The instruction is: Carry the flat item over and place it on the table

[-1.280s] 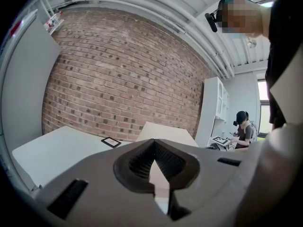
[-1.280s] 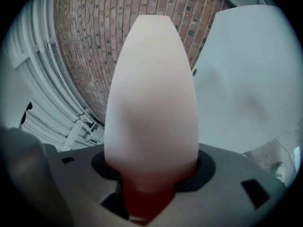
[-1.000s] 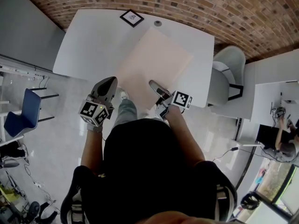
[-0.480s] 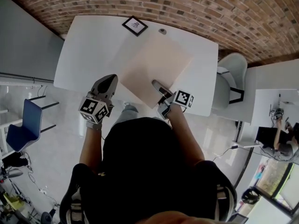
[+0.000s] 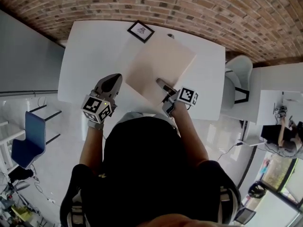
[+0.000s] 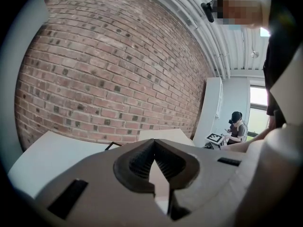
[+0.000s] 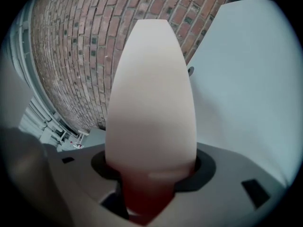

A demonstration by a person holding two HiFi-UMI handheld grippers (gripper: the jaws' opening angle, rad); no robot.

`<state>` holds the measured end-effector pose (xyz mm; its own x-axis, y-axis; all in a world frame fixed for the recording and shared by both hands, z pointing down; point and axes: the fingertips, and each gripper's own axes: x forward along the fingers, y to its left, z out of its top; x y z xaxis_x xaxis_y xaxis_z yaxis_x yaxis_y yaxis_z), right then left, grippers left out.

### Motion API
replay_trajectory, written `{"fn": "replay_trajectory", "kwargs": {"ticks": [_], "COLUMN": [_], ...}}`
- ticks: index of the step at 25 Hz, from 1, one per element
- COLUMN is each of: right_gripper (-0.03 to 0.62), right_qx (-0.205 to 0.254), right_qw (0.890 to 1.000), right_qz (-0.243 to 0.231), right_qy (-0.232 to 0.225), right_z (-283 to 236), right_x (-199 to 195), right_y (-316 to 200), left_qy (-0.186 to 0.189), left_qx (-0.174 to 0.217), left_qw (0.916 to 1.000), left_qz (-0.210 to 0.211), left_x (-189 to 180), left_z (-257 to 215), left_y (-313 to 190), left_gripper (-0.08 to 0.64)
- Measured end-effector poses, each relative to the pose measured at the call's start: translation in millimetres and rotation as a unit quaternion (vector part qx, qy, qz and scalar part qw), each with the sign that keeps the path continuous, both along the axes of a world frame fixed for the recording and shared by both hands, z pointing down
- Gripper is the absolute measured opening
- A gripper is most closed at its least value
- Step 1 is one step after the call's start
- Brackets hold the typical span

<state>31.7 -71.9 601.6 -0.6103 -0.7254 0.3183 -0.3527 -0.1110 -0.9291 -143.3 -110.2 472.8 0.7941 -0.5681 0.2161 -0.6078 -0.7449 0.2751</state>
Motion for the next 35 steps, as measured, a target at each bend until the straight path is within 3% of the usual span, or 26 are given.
{"fn": "replay_trajectory", "kwargs": {"ticks": [11,24,28,35], "right_gripper": [0.282,0.293,0.298,0.304], "right_qx": [-0.058,-0.092,-0.091,-0.079], "right_qw": [0.998,0.992,0.992,0.995], "right_qz": [-0.018,-0.072,-0.084,-0.065], "right_qy": [0.016,0.044,0.025,0.0], "right_z": [31.1,67.6,75.0,81.9], "right_x": [16.5,74.3,83.5,103.2], "right_y": [-40.7,-82.0,-94.5,-112.9], "left_qy": [-0.011,-0.042,-0.049,-0.061], "left_qx": [-0.023,-0.046,-0.053,-0.063], "left_qw": [0.9997,0.9967,0.9951,0.9922], "left_qz": [0.006,-0.052,-0.068,-0.089], "left_x": [-4.6,27.9,37.6,50.7], "left_z": [16.0,23.6,26.5,32.8], "left_y": [-29.7,-29.9,-24.8,-21.1], "left_gripper": [0.003,0.003,0.003,0.003]}}
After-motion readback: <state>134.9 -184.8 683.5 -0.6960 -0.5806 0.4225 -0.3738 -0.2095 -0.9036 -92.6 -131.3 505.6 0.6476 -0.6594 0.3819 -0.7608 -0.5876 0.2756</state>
